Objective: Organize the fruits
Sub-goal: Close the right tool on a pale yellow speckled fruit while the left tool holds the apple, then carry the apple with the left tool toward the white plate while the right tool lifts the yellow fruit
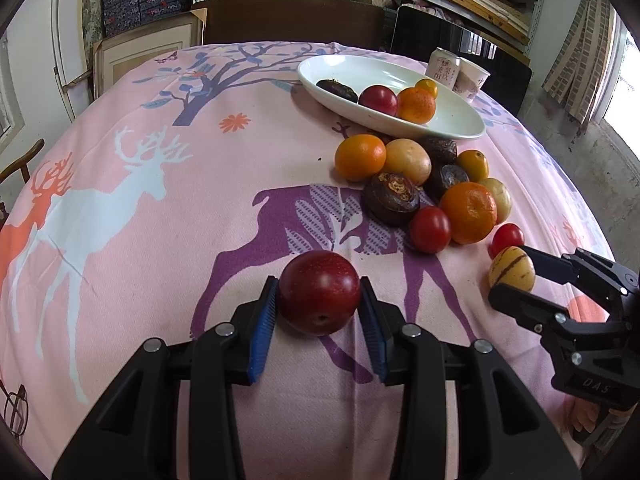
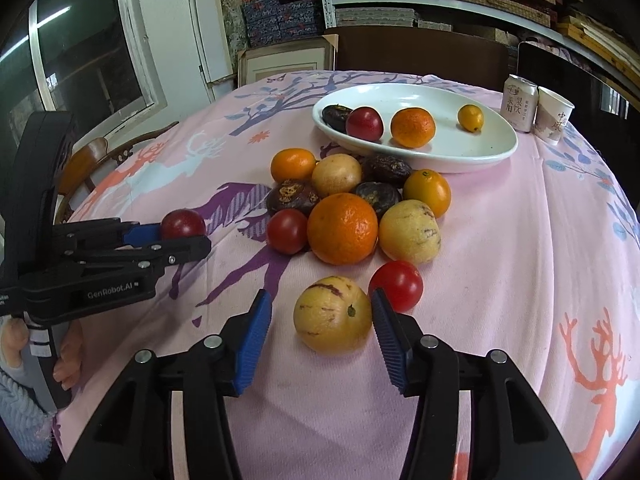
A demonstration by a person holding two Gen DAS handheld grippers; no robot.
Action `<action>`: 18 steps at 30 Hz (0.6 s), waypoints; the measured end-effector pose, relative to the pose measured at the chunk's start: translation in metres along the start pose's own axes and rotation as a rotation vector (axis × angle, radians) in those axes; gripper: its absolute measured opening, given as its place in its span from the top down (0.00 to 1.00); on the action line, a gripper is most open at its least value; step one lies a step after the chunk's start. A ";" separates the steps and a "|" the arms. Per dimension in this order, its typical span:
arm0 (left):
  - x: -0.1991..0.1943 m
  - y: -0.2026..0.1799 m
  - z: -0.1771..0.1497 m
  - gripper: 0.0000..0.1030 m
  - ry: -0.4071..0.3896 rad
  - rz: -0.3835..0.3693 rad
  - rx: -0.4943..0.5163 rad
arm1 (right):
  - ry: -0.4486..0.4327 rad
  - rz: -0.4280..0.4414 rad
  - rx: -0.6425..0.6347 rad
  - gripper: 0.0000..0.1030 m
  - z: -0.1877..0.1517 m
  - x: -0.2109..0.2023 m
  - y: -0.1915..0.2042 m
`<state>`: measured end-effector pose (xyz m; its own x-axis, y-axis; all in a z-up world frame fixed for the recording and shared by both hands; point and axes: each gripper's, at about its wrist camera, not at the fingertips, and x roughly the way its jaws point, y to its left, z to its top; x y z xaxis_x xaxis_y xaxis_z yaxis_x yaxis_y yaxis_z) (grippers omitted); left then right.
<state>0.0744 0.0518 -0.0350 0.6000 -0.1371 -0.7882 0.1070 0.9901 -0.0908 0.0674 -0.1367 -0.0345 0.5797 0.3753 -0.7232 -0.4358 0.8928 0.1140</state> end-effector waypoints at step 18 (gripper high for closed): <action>0.000 -0.002 0.001 0.61 -0.001 -0.004 0.003 | 0.046 0.092 0.113 0.53 -0.002 0.008 -0.015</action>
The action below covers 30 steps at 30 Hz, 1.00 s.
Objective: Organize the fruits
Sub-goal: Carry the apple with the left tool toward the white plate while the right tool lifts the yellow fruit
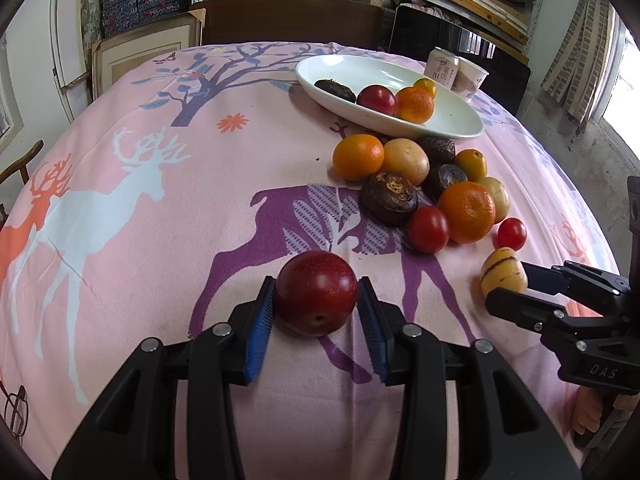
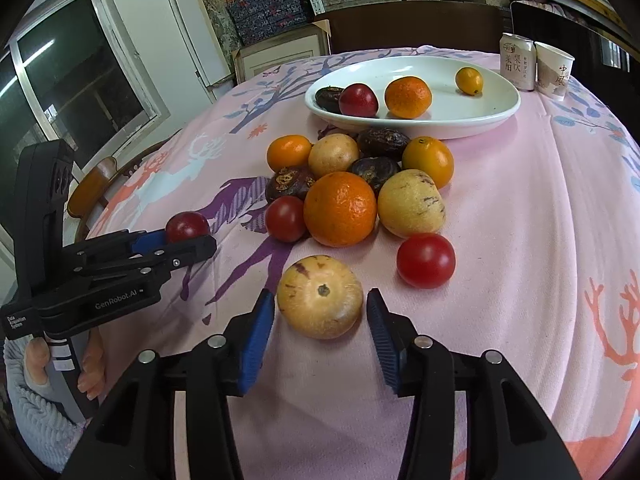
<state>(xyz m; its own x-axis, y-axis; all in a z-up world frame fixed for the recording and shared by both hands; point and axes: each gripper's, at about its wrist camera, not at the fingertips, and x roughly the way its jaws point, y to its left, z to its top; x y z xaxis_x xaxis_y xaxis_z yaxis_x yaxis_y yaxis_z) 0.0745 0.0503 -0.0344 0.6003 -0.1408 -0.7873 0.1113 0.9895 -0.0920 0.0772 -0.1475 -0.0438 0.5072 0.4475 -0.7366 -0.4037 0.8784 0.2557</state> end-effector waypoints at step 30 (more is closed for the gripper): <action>0.019 -0.031 0.178 0.64 -0.188 -0.057 -0.062 | -0.325 -0.123 0.199 0.60 0.128 -0.034 -0.070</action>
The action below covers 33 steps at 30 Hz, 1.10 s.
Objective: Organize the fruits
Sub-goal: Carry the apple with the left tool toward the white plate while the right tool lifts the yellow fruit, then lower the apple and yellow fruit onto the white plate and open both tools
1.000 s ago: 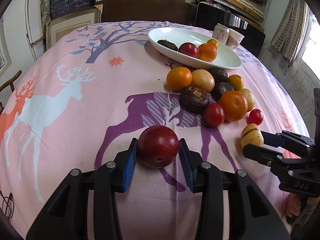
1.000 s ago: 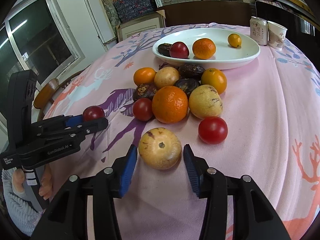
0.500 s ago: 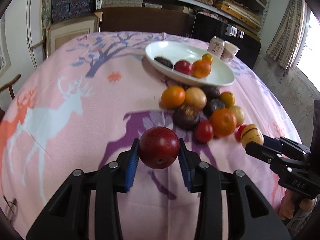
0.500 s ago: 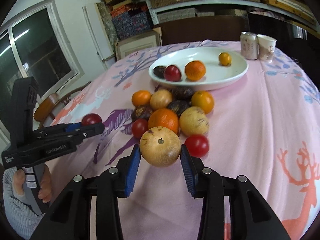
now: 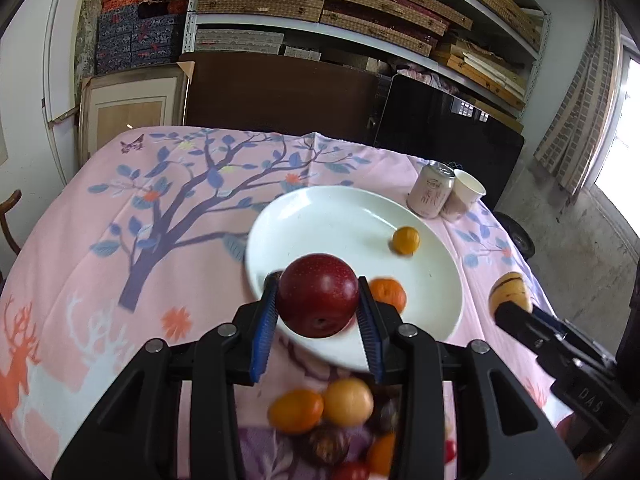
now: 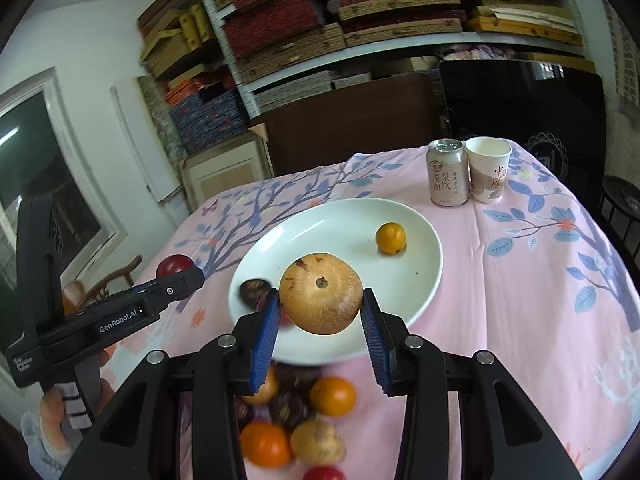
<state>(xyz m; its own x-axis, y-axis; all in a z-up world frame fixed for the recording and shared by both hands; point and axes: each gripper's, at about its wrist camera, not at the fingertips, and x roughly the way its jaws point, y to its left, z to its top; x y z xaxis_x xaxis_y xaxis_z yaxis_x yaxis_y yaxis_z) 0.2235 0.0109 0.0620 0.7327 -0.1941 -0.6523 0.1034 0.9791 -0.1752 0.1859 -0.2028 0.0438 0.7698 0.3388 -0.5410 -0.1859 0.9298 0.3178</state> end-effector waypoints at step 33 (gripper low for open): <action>0.016 0.006 -0.023 0.16 0.001 0.102 0.039 | -0.073 -0.097 0.030 0.27 -0.017 0.008 -0.028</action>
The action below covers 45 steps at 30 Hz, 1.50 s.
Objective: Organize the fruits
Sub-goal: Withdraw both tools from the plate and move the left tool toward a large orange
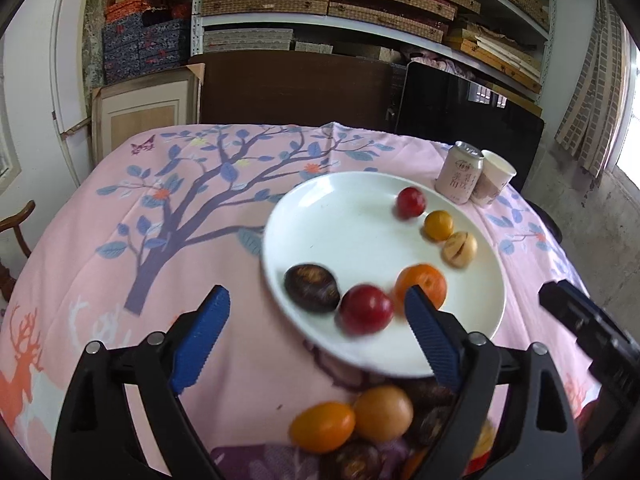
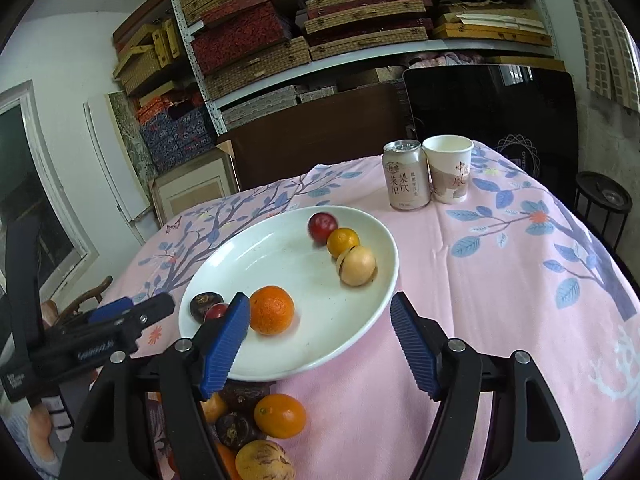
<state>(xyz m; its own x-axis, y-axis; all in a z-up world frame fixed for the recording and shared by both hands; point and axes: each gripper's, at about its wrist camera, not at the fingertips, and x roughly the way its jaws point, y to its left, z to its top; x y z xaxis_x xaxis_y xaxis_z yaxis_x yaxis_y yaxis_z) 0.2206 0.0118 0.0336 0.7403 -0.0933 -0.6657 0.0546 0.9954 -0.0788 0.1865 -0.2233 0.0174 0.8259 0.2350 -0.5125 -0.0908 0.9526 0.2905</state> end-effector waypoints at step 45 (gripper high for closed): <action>-0.037 0.069 -0.086 0.04 0.070 0.214 -0.059 | 0.064 0.025 0.199 0.03 -0.040 -0.035 -0.037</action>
<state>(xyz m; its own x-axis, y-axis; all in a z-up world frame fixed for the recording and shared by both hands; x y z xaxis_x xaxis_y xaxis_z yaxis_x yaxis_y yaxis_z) 0.1390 0.0820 -0.0112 0.6824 0.1165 -0.7216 -0.1397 0.9898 0.0277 0.1386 -0.2588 -0.0078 0.7870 0.2761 -0.5517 0.0060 0.8908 0.4543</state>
